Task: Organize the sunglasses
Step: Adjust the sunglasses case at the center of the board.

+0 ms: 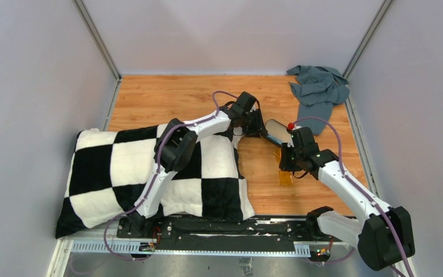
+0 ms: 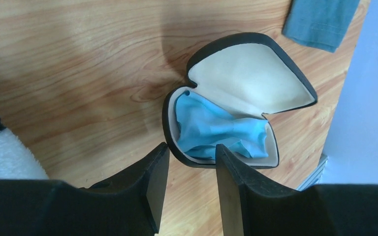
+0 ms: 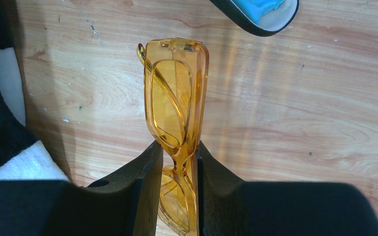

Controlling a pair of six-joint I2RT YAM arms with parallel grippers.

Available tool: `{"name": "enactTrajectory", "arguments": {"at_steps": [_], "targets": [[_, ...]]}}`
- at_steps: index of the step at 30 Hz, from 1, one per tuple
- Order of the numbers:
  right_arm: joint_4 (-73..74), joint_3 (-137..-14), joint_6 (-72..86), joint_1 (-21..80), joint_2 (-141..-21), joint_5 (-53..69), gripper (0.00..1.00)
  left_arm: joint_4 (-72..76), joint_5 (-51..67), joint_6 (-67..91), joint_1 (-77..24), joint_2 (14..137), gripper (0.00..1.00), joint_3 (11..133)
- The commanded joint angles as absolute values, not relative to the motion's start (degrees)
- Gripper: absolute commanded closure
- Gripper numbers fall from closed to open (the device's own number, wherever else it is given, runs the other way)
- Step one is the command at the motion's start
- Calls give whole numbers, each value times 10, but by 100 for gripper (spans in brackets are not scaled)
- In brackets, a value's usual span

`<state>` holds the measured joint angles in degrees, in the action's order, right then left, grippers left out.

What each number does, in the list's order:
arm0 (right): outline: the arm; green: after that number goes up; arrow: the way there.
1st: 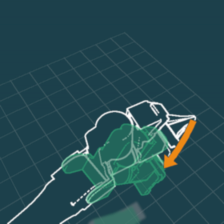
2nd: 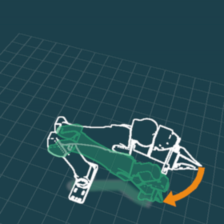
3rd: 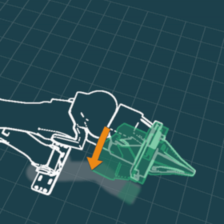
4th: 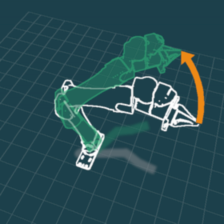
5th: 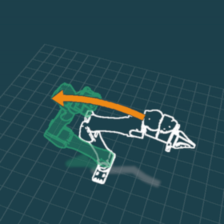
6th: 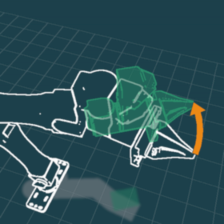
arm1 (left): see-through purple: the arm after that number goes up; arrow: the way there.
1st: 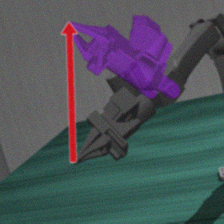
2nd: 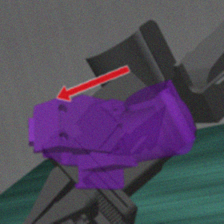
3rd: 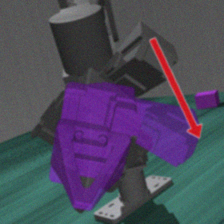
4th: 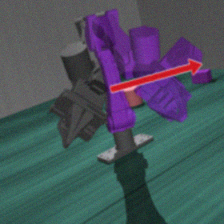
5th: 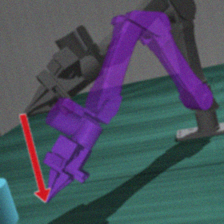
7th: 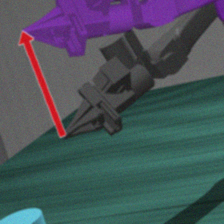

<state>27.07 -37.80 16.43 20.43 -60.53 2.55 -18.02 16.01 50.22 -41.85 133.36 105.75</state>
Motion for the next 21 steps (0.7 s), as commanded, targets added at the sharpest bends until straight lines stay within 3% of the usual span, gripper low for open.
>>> {"name": "enactTrajectory", "arguments": {"at_steps": [1,5,15,21], "targets": [[301,-401,153,192,-579,24,75,-159,170,522,-418,1343,57,1043],[311,-417,148,189,-570,16,75,-153,178,527,-418,1350,60,1041],[333,-473,108,174,-569,8,75,-131,231,495,-408,1365,80,1043],[328,-487,87,169,-596,25,76,-178,267,414,-405,1369,82,1055]]}}
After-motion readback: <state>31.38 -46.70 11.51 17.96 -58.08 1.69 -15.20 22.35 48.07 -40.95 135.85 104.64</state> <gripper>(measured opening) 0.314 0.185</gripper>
